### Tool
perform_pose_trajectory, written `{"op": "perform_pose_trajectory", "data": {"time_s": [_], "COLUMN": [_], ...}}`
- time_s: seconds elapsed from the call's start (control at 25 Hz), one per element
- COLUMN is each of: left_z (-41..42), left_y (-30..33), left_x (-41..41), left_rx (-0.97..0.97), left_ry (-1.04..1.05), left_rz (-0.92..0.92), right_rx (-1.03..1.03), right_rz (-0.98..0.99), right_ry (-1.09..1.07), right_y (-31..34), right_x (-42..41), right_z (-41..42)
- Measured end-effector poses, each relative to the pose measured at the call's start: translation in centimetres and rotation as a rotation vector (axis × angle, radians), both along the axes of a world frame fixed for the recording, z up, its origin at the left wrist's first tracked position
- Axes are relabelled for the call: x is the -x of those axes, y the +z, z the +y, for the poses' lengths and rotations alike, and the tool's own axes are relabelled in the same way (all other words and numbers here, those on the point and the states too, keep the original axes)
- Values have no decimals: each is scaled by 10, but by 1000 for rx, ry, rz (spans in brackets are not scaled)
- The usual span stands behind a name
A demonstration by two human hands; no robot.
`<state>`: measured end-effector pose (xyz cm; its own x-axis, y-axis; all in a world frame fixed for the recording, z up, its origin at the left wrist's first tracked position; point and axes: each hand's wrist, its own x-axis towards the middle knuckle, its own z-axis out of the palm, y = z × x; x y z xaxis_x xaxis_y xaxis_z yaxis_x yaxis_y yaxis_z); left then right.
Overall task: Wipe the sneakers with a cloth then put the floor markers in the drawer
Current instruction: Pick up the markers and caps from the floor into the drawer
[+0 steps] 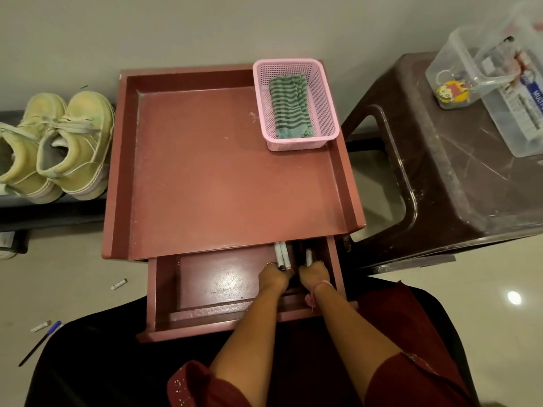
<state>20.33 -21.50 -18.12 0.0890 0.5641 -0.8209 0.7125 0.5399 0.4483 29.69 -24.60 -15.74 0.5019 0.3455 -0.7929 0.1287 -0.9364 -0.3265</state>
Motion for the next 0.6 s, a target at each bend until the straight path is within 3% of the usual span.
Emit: {"op": "perform_pose_trajectory", "data": {"time_s": [0.32, 0.6], "left_z": [1, 2], "left_y": [-10, -8], "left_x": [1, 5], "left_rx": [-13, -53], "left_ry": [-121, 46], "left_rz": [90, 51], "right_rx": [44, 37], "right_rz": [-125, -204], "right_ry": [191, 340], "right_y": [8, 20], "right_x": [0, 3], "right_z": [-3, -4]}}
